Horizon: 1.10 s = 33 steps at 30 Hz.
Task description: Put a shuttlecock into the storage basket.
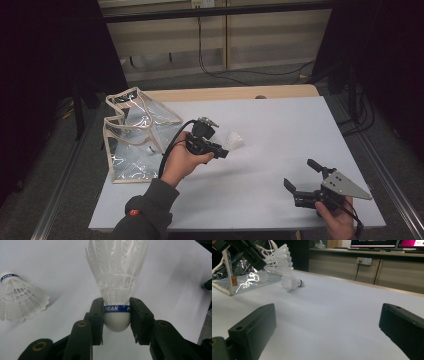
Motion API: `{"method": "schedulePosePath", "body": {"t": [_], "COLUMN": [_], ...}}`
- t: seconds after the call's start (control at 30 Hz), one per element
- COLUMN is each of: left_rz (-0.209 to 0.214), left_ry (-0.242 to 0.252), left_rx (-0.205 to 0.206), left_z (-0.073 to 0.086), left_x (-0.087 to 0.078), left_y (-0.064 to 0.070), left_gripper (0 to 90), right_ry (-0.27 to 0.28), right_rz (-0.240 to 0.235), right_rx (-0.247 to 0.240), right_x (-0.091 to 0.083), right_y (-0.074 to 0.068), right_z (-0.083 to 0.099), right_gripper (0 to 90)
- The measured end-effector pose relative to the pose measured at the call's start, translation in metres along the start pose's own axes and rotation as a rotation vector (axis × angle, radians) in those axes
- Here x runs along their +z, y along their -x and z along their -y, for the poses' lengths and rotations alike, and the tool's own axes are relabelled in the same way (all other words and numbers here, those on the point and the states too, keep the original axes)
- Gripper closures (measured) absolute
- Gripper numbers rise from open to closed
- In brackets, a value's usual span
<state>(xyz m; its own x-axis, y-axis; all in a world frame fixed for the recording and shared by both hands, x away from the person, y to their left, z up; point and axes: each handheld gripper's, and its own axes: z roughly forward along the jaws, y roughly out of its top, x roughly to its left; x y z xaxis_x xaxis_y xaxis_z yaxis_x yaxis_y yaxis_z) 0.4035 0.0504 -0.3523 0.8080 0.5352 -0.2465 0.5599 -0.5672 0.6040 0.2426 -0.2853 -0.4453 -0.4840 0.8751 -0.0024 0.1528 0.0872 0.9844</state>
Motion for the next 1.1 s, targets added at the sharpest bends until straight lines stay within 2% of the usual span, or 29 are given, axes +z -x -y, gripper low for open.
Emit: {"method": "schedulePosePath", "body": {"t": [0.5,0.6,0.93,0.97,1.1], "left_rz": [-0.007,-0.005,-0.011,-0.009,-0.006], "left_ry": [-0.017,-0.009,-0.017,-0.012,-0.005], "left_rx": [-0.018,-0.042,-0.034,-0.048,-0.047], "left_z": [-0.002,-0.002,-0.006,-0.006,-0.009], "left_x": [-0.013,-0.015,-0.018,-0.018,-0.023], "left_y": [-0.007,-0.008,-0.011,-0.010,-0.013], "left_gripper": [65.5,65.5,65.5,65.6,65.5], "right_ry": [0.004,0.004,0.003,0.002,0.004], "right_rz": [0.003,0.004,0.007,0.008,0.005], "right_rx": [0.006,0.009,0.010,0.012,0.009], "right_x": [0.000,0.000,0.000,0.000,0.000], "right_y": [0.000,0.000,0.001,0.001,0.001], "right_z": [0.000,0.000,0.000,0.000,0.000], "right_gripper": [1.2,1.2,1.1,1.1,1.1]}}
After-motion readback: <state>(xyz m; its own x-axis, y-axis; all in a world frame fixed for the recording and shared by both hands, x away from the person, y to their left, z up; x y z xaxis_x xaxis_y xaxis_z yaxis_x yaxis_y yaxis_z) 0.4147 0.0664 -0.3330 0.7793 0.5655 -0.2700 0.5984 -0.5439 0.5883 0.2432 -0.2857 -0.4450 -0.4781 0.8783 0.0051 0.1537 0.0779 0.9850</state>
